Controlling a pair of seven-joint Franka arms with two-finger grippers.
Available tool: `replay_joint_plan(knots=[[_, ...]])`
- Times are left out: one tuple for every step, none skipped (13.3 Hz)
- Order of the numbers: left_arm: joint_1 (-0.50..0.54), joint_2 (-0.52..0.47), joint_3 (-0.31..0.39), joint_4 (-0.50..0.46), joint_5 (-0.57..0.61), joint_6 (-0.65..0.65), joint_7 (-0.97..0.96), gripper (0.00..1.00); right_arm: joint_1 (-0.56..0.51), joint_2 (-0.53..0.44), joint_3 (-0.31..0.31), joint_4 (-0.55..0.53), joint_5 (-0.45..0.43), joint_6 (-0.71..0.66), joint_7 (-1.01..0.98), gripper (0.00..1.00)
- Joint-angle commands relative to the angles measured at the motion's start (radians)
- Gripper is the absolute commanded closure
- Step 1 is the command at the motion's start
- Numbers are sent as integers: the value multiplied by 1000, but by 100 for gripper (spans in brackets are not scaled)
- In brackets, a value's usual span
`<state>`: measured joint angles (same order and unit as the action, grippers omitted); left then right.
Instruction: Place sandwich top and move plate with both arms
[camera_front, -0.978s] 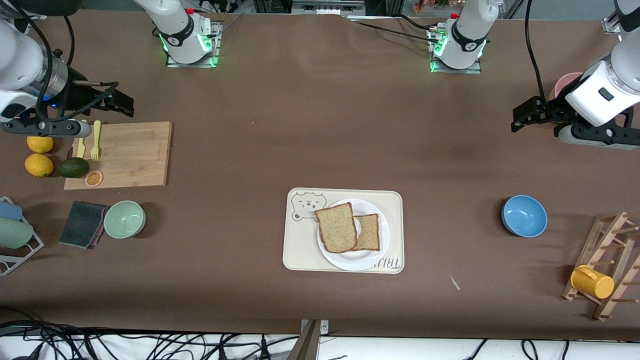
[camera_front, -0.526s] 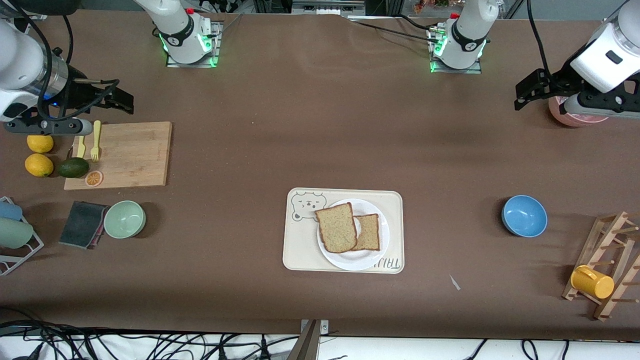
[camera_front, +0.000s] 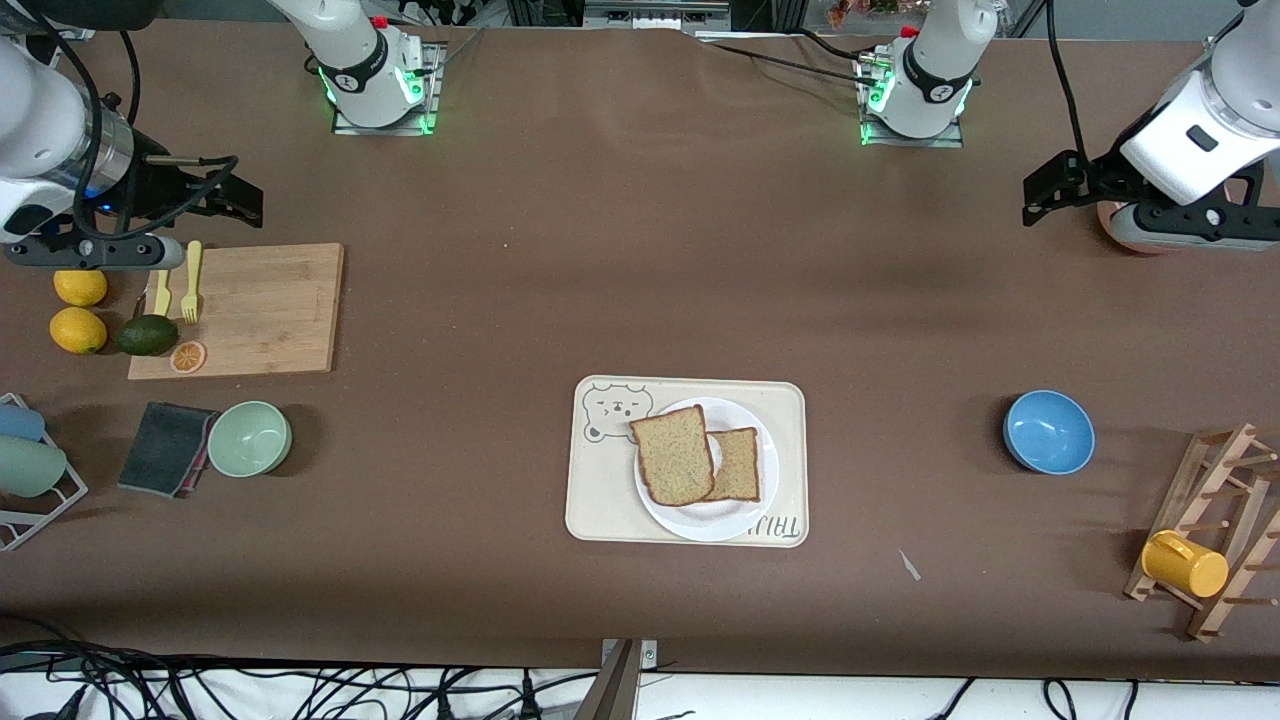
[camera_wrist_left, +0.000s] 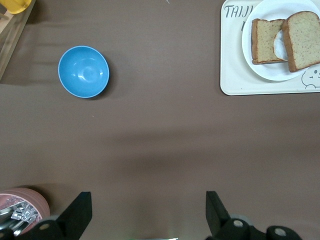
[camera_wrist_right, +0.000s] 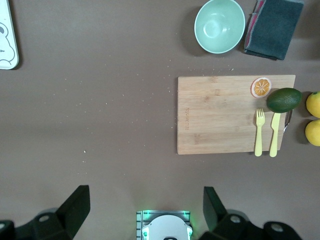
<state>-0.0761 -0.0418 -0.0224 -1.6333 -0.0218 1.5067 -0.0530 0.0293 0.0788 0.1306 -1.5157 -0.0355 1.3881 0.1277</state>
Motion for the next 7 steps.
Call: replay_joint_plan(knots=[[18,-9,-14,-4,33,-16,10,0,-2,-16,4,3,-15,-8,-20,0],[12,-9,-16,-4,37,-17,8,0,-2,-16,4,3,-14,-4,-20,0],[4,-9,-16,-4,39,-17,7,0,-2,-16,4,3,-14,-1,-22,0],[3,-6,-17,0,42,-14,7,0,-2,-16,4,3,-14,-1,-22,0],[2,-7,-22,0,42,-14,7,0,-2,-16,4,3,-12,6,-22,0],[4,-7,-24,-2,42,-14,7,0,-2,-16,4,3,-9,15,-22,0],[4,-7,-25,0,42,-14,8,0,-2,-16,4,2,-6,23,-22,0]])
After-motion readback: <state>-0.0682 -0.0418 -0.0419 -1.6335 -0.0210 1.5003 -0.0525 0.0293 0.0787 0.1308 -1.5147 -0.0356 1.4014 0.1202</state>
